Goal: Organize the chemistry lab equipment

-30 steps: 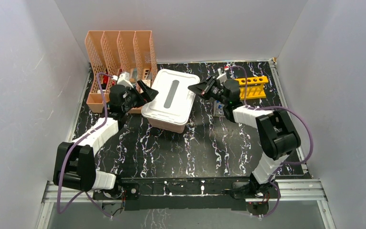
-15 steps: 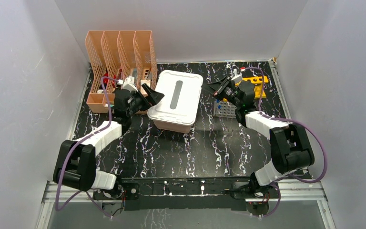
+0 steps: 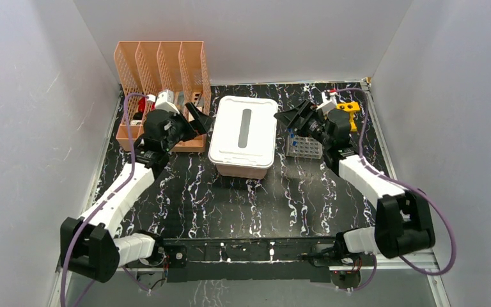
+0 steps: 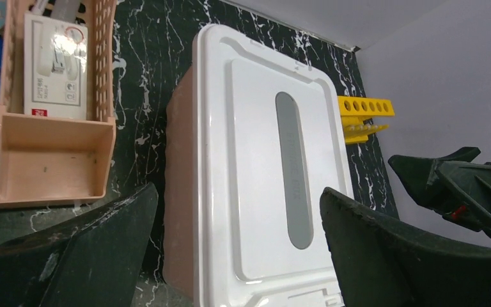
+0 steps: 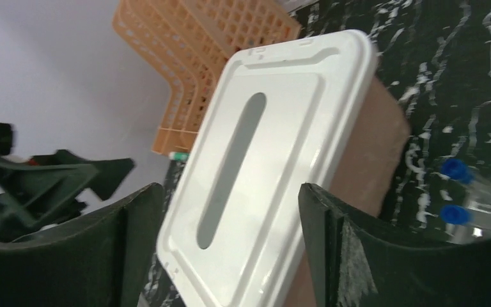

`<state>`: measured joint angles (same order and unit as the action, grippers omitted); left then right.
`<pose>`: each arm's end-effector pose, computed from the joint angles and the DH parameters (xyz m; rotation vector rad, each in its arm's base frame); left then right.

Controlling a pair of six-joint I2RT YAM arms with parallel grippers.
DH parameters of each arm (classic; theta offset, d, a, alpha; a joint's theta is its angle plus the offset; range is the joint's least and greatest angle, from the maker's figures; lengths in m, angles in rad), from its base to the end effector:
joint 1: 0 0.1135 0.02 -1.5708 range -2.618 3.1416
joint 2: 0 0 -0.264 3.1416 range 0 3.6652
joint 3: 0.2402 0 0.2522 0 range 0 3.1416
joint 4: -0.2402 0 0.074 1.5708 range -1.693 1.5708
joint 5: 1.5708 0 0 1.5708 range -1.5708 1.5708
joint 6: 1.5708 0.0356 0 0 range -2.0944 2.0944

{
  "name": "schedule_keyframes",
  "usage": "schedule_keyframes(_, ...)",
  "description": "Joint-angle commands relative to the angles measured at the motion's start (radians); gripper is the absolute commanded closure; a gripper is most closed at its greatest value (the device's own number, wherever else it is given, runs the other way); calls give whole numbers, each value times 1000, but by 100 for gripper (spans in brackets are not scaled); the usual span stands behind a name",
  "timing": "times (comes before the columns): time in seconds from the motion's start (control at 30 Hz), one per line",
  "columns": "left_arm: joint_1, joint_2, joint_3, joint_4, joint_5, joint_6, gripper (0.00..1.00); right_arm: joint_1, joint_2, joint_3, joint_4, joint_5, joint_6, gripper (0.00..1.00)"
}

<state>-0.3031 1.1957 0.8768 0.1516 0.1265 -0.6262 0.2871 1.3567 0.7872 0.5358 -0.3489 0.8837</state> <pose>0.2683 -0.0886 0.3211 -0.1945 1.7929 -0.7841 0.2938 0.0994 0.2863 0.2242 1.7212 1.1654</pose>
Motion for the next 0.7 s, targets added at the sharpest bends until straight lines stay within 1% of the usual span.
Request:
schedule_keyframes(0.0,-1,-83,79,-148,-57,78,2,-6,-143,20,-221,200,-281,10)
schedule_keyframes(0.1,-1,-93,100,-176,-80,87,2,-6,-206,16,-294,280,-348,10)
schedule_keyframes(0.27,-1,-87,129,-193,-91,82,2,-6,-292,-10,-339,368,-393,11)
schedule_keyframes(0.43,-2,-89,122,-167,-81,68,2,-7,-307,4,-377,383,-419,12)
schedule_keyframes(0.67,-1,-72,136,-192,-87,65,2,-7,-309,10,-382,395,-434,13)
